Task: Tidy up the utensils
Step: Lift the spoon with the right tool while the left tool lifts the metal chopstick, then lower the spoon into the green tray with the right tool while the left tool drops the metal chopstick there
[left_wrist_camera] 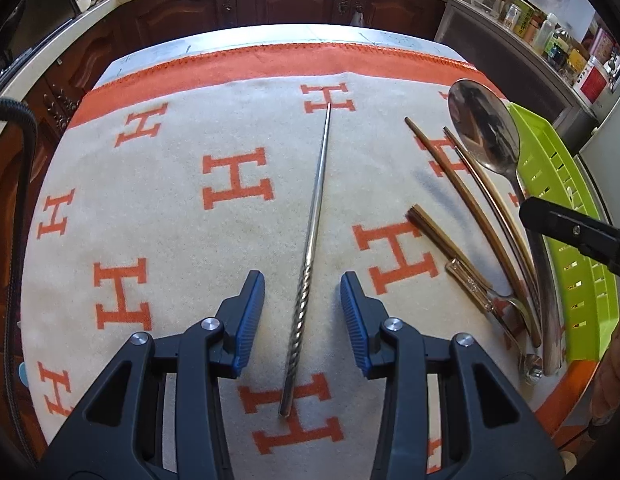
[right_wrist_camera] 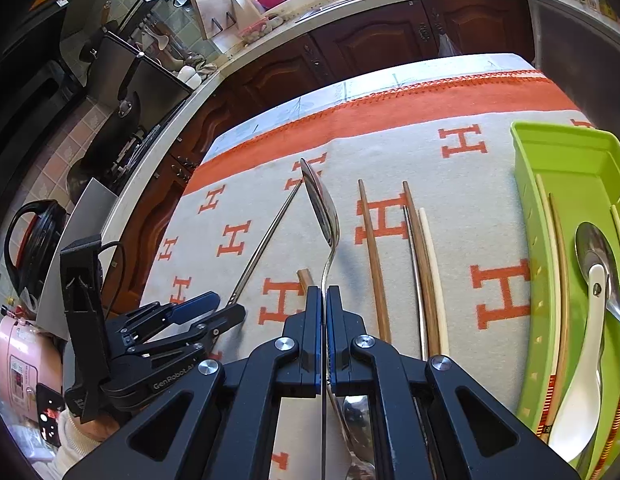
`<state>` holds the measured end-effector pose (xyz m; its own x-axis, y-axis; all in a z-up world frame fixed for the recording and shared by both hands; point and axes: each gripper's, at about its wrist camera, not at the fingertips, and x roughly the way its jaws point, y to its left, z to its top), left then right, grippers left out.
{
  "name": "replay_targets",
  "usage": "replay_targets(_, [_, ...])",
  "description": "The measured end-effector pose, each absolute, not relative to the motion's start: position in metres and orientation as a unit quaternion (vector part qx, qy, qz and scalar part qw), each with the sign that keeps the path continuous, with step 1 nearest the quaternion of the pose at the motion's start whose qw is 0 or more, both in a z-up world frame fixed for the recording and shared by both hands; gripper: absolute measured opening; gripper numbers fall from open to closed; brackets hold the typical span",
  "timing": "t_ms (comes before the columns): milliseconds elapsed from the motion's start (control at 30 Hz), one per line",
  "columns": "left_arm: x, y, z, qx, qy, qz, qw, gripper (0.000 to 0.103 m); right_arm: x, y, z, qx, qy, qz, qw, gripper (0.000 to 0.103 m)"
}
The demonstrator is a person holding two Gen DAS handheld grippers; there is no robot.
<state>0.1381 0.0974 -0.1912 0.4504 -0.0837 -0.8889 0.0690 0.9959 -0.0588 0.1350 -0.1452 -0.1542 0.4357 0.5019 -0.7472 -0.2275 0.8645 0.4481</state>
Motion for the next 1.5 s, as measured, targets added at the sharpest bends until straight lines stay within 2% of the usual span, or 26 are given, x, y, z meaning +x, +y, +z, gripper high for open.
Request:
replay_targets(67, [0.139,0.097,-0.191,0.006,0.52,-0.033,0.853,0.02,0.135,-0.142,-0.155,0.143,0.485,0.22,0.834,0.002])
replay_targets(100, [0.14,0.097,-0.191,0.009,0.52,-0.03,0.854,0.009,0.136,-0.14,-0.155,0.142,0.485,0.221,0.834,0.002])
replay_targets(133, [0.14,0.097,-0.191,0.006,0.522,-0.031,0.853,0.005,0.135,-0.14,-0.155,0.142,0.485,0.222,0.834,0.002])
replay_targets(600, [0.124,0.078,-0.167,-0.022,0.504,-0.053,0.862,0.004,0.123,-0.143,-0.142,0.15,0.473,0.229,0.837,0.002])
replay_targets(1100, [0.113,-0.033,-0.096,-0.047,0.461,-0.155,0.873,0.004,0.083,-0.243,-0.097,0.207,0.427,0.206,0.856,0.002])
replay_targets(1267, [0.12,-0.08,-0.096,-0.056,0.47,-0.172,0.864,0.004,0.072,-0.3,-0.095,0.217,0.42,0.157,0.867,0.002])
replay_targets(1500, [0.133,-0.122,-0.123,-0.079,0.506,-0.176,0.84,0.004,0.075,-0.357,-0.129,0.225,0.445,0.093,0.862,0.002])
